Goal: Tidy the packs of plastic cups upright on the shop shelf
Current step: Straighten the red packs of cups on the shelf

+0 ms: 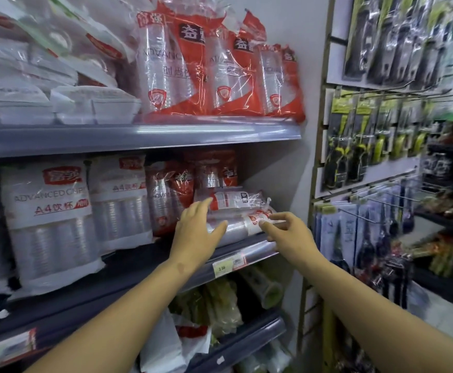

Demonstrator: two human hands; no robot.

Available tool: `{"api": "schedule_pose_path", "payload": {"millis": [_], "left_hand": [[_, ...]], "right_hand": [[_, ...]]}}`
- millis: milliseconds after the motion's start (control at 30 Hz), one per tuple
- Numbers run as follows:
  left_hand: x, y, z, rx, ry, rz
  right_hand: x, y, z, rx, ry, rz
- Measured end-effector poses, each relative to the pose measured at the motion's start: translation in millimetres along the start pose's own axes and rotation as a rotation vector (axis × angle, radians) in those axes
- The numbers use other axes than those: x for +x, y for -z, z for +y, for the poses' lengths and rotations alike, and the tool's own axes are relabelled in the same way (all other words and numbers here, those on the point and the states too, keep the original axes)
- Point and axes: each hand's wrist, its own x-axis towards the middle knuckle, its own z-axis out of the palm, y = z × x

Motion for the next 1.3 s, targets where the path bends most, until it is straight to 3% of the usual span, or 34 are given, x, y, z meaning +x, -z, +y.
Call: {"api": "schedule_pose_path", "payload": {"millis": [433, 800, 1100, 1300], "left_hand": [[22.4, -18.1, -10.5, 0.254, -0.007, 0.037], [51.4, -25.8, -9.3, 0.650, -0.246, 0.020], [61.9, -26.6, -20.2, 0.493, -0.272, -0.039], [60.5, -6.2, -36.1, 0.130, -0.175, -0.076]], "right_hand": [[41.2, -4.8, 10.5, 0.050, -0.014, -0.031], [51.5, -21.8, 13.8, 0.084, -0.037, 0.015], [50.8, -23.3, 15.1, 0.071, -0.038, 0.006], [53.8, -28.1, 9.2, 0.085, -0.056, 0.009]]}}
